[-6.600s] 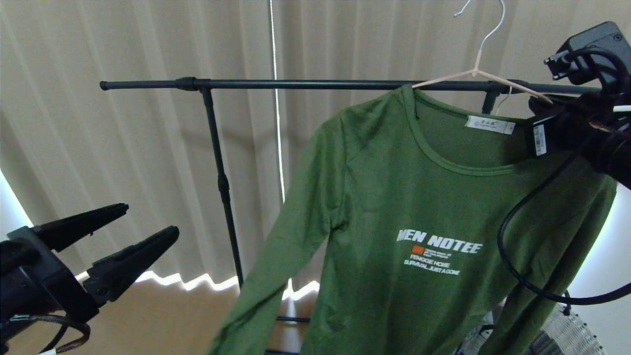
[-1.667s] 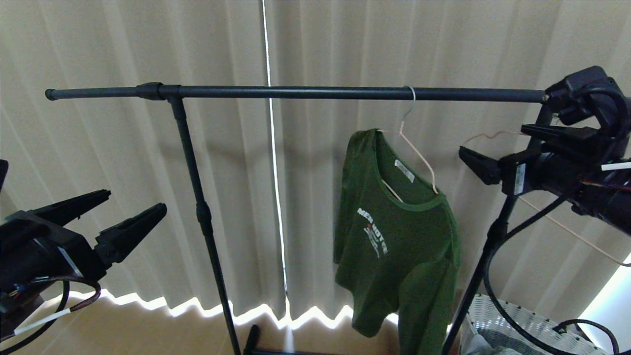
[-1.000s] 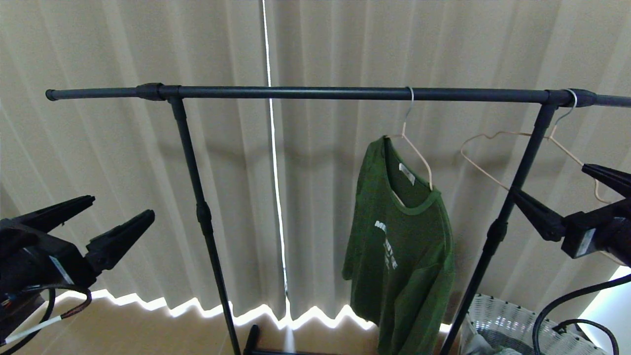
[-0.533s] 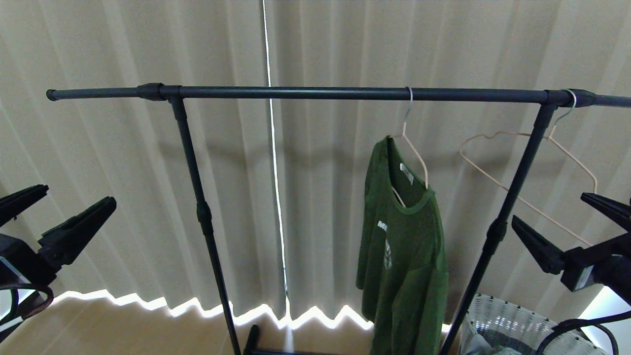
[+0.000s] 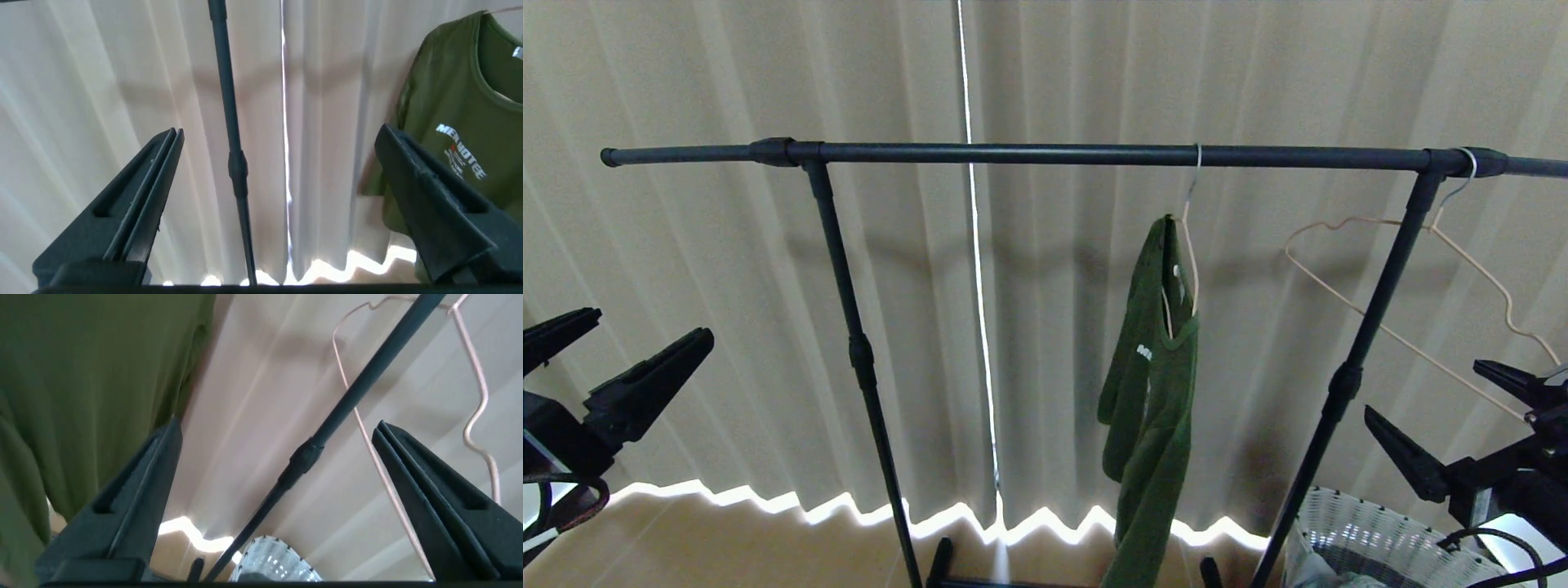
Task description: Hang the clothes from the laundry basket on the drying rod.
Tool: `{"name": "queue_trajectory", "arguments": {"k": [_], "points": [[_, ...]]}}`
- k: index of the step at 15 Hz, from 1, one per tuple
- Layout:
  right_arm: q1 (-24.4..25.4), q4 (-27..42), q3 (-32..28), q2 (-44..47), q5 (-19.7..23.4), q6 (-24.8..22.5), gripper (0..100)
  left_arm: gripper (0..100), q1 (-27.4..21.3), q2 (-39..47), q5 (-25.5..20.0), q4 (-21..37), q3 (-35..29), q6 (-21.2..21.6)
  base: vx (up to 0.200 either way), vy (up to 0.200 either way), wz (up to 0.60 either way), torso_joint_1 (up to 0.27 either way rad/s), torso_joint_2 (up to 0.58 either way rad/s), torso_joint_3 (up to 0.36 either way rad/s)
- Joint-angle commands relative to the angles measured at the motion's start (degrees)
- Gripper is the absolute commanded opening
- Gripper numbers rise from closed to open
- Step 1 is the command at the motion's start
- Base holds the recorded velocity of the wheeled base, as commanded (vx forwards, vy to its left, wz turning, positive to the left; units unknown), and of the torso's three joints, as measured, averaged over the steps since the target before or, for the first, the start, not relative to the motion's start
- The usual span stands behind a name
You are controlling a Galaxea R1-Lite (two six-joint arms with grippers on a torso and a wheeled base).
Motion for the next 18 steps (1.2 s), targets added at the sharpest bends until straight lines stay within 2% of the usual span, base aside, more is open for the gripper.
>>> {"name": "queue_trajectory", "arguments": {"k": [1, 2, 9, 18], "points": [[0.0, 0.0, 0.1, 0.2, 0.0, 0.0, 100, 100, 0.0, 0.1, 0.0, 0.0, 0.1, 0.0, 0.000, 0.000, 0.00, 0.000, 0.00, 0.000], [-0.1, 0.0, 0.2, 0.1, -0.1, 0.0, 100, 100, 0.0, 0.1, 0.0, 0.0, 0.1, 0.0, 0.000, 0.000, 0.00, 0.000, 0.00, 0.000], [-0.8, 0.0, 0.4, 0.0, -0.1, 0.4, 100, 100, -0.1, 0.2, -0.1, 0.0, 0.6, 0.2, 0.000, 0.000, -0.60, 0.004, 0.00, 0.003], [-0.8, 0.0, 1.2, 0.1, 0.0, 0.5, 100, 100, -0.1, 0.9, -0.1, -0.1, 1.1, 0.1, 0.000, 0.000, 0.00, 0.000, 0.00, 0.000]]}}
